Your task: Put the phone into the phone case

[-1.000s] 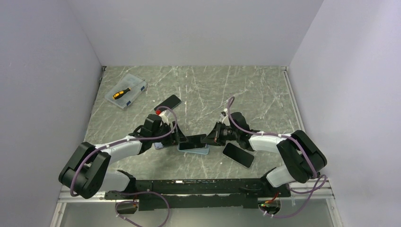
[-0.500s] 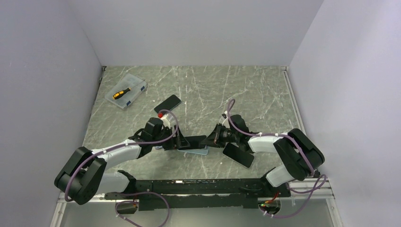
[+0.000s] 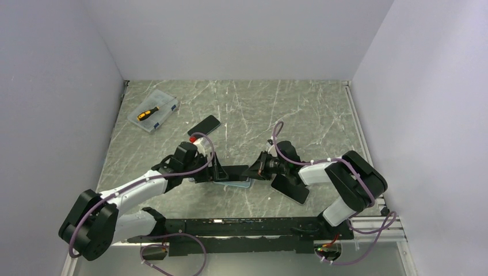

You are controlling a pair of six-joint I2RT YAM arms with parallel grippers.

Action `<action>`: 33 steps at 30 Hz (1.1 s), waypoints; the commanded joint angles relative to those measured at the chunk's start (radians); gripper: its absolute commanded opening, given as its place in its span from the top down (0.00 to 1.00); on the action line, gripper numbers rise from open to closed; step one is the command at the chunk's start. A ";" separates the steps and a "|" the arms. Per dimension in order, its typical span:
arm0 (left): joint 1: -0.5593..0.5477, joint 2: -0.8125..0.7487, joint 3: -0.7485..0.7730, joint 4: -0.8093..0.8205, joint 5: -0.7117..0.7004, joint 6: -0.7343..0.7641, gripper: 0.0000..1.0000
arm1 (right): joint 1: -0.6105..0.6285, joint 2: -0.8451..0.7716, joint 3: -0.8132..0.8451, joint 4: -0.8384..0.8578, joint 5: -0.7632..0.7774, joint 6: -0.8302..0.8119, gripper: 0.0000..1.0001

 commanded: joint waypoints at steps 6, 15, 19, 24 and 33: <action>-0.002 -0.001 0.123 -0.154 -0.178 0.106 0.18 | 0.023 0.036 -0.029 -0.055 0.059 -0.023 1.00; -0.003 0.171 0.154 -0.044 -0.122 0.106 0.21 | 0.023 0.030 -0.044 -0.046 0.058 -0.026 1.00; -0.002 0.229 0.148 0.012 -0.070 0.089 0.23 | 0.022 0.054 -0.052 -0.036 0.059 -0.026 1.00; -0.004 0.232 0.123 0.031 -0.037 0.078 0.28 | 0.023 0.112 -0.044 0.008 0.042 -0.018 1.00; -0.037 0.164 0.053 0.078 -0.001 0.036 0.31 | 0.024 0.165 0.018 -0.041 0.041 -0.065 1.00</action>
